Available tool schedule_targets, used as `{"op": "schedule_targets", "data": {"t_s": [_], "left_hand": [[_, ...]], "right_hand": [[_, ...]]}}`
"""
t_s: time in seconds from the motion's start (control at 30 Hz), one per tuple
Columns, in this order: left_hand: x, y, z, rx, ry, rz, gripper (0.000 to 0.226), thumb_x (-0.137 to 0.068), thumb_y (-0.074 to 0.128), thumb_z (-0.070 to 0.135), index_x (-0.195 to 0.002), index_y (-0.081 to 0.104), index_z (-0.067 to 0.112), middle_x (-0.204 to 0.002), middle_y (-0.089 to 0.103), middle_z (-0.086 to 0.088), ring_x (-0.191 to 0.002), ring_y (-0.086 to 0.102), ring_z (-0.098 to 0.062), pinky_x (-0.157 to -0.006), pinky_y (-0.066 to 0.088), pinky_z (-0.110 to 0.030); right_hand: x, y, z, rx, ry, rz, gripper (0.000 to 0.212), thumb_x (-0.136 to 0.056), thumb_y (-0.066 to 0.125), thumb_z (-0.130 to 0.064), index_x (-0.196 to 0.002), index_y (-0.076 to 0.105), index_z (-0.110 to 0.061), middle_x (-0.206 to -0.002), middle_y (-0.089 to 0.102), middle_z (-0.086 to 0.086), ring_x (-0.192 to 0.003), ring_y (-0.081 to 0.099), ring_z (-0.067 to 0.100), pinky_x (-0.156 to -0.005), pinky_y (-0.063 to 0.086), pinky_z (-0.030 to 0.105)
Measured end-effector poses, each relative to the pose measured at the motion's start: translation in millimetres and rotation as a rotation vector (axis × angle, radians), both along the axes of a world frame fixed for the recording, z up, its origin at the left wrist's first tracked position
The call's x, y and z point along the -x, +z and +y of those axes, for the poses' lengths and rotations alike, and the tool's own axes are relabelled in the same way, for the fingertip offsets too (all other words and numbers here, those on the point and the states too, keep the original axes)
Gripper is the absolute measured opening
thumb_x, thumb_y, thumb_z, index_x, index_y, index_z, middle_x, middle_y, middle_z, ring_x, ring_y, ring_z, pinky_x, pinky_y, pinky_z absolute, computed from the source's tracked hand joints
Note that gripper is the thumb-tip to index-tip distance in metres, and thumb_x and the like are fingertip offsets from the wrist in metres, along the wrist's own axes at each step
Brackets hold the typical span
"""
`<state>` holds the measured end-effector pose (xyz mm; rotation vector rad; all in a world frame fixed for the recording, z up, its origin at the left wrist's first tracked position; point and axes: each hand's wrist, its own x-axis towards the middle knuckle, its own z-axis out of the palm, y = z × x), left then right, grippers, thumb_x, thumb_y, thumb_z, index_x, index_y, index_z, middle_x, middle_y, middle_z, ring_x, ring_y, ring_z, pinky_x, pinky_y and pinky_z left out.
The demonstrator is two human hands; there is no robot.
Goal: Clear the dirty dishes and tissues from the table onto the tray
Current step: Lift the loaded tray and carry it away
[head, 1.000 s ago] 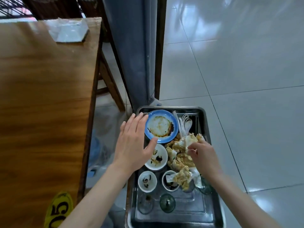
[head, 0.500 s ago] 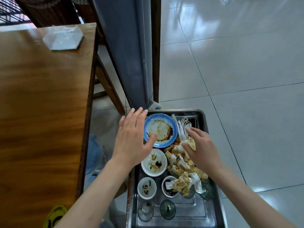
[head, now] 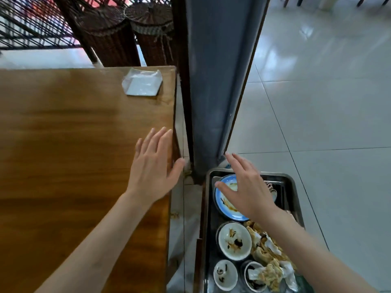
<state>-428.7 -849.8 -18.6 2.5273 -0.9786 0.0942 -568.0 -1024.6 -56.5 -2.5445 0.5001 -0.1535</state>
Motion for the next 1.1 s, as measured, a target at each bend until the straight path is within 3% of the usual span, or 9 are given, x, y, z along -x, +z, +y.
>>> {"op": "schedule_targets", "data": {"t_s": [0.17, 0.47, 0.73, 0.9, 1.0, 1.1], "left_hand": [[-60, 12, 46, 0.002, 0.058, -0.004, 0.064, -0.087, 0.043, 0.047, -0.142, 0.036, 0.016, -0.149, 0.036, -0.006, -0.141, 0.025, -0.024, -0.116, 0.018, -0.049], [-176, 7, 113, -0.052, 0.055, 0.017, 0.062, -0.091, 0.051, 0.042, -0.143, 0.034, 0.015, -0.150, 0.034, -0.005, -0.143, 0.021, -0.023, -0.116, 0.013, -0.045], [-242, -9, 122, -0.062, 0.040, 0.052, 0.063, -0.091, 0.052, 0.040, -0.144, 0.034, 0.012, -0.150, 0.035, -0.007, -0.142, 0.021, -0.024, -0.116, 0.015, -0.046], [-264, -15, 124, -0.045, 0.025, 0.032, 0.063, -0.090, 0.055, 0.040, -0.143, 0.035, 0.012, -0.149, 0.036, -0.008, -0.142, 0.022, -0.025, -0.116, 0.016, -0.047], [-276, -17, 128, -0.045, 0.024, 0.024, 0.064, -0.089, 0.055, 0.041, -0.143, 0.035, 0.012, -0.149, 0.036, -0.008, -0.142, 0.022, -0.025, -0.116, 0.015, -0.047], [-283, -15, 131, -0.041, 0.030, 0.015, 0.064, -0.090, 0.054, 0.042, -0.144, 0.034, 0.013, -0.149, 0.036, -0.007, -0.142, 0.022, -0.025, -0.116, 0.013, -0.045]], "right_hand": [[-72, 19, 41, 0.032, 0.049, -0.027, 0.076, -0.085, 0.058, -0.047, -0.148, 0.023, -0.021, -0.151, 0.031, 0.003, -0.139, 0.025, 0.019, -0.113, 0.027, 0.038], [-214, 32, 83, 0.150, 0.006, 0.020, 0.077, -0.086, 0.058, -0.047, -0.148, 0.022, -0.020, -0.152, 0.028, 0.005, -0.140, 0.024, 0.022, -0.112, 0.025, 0.037], [-296, 30, 77, 0.261, -0.078, 0.103, 0.080, -0.085, 0.062, -0.044, -0.148, 0.020, -0.018, -0.153, 0.025, 0.008, -0.140, 0.023, 0.027, -0.109, 0.029, 0.041], [-336, 31, 74, 0.301, -0.122, 0.096, 0.089, -0.083, 0.067, -0.030, -0.149, 0.009, -0.018, -0.154, 0.014, 0.014, -0.140, 0.016, 0.031, -0.110, 0.030, 0.045], [-350, 30, 74, 0.327, -0.174, 0.071, 0.063, -0.087, 0.061, -0.016, -0.143, 0.030, -0.013, -0.152, 0.022, 0.015, -0.137, 0.023, 0.033, -0.103, 0.039, 0.045], [-355, 30, 77, 0.336, -0.213, 0.011, 0.026, -0.091, 0.053, -0.005, -0.116, 0.059, -0.008, -0.136, 0.045, 0.013, -0.117, 0.047, 0.029, -0.082, 0.051, 0.037]]}}
